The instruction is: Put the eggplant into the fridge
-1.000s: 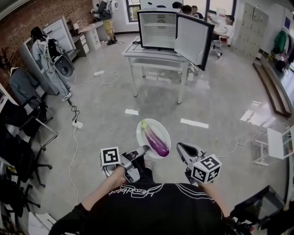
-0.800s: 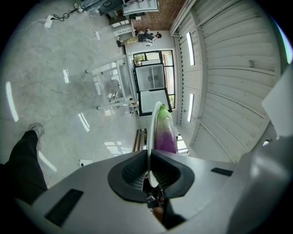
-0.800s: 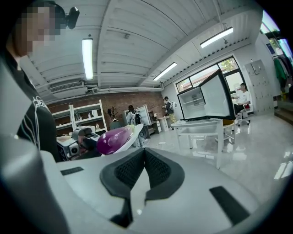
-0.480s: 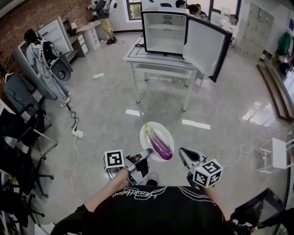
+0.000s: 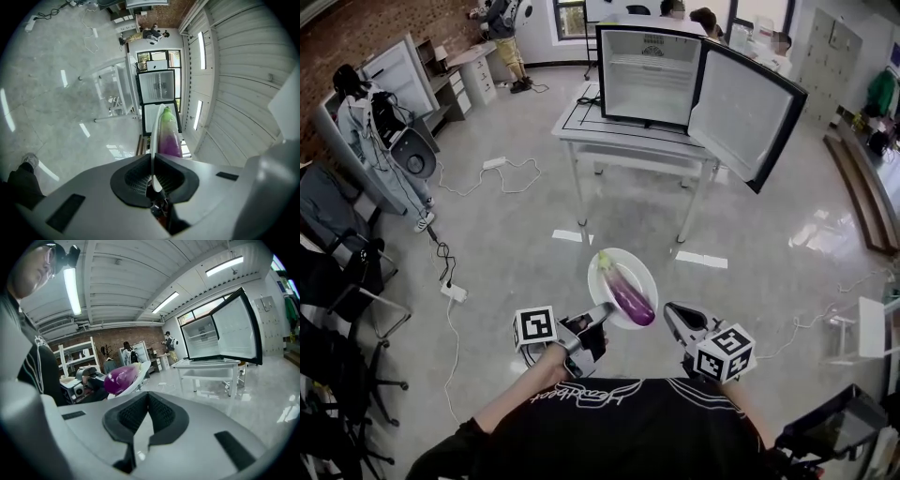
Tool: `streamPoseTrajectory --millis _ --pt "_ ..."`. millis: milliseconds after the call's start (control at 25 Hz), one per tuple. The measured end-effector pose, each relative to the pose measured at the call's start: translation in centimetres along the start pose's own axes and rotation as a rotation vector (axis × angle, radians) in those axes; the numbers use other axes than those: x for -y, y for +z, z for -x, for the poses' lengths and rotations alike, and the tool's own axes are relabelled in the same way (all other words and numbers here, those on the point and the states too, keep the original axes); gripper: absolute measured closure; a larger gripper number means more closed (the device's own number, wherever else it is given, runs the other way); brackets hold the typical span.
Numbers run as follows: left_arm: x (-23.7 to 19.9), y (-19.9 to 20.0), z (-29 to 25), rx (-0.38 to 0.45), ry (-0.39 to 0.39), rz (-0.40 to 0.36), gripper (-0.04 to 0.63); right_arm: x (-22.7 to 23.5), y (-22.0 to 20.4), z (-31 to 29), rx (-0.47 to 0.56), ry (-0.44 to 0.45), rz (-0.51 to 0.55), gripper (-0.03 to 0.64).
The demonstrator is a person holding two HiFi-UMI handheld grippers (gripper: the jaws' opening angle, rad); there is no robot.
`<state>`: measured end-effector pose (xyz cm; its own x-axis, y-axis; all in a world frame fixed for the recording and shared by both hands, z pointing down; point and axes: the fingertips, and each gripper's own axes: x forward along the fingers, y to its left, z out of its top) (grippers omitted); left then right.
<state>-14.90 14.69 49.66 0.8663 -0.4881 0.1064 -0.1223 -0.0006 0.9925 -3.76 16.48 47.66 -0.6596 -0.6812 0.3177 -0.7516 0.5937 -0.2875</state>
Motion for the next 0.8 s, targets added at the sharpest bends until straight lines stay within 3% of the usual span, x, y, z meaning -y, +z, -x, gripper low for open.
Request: streamPoseTrajectory --millis 280,800 --pt "0.3 4.4 -1.9 -0.027 -0.016 -0.021 0.571 3.2 2.2 -2.2 0.065 -0.056 -0.027 0.611" --pt "0.4 5.6 -3.1 -0.047 -0.016 -0.041 0.571 4.6 2.4 -2.8 0.07 -0.091 -0.038 0.611"
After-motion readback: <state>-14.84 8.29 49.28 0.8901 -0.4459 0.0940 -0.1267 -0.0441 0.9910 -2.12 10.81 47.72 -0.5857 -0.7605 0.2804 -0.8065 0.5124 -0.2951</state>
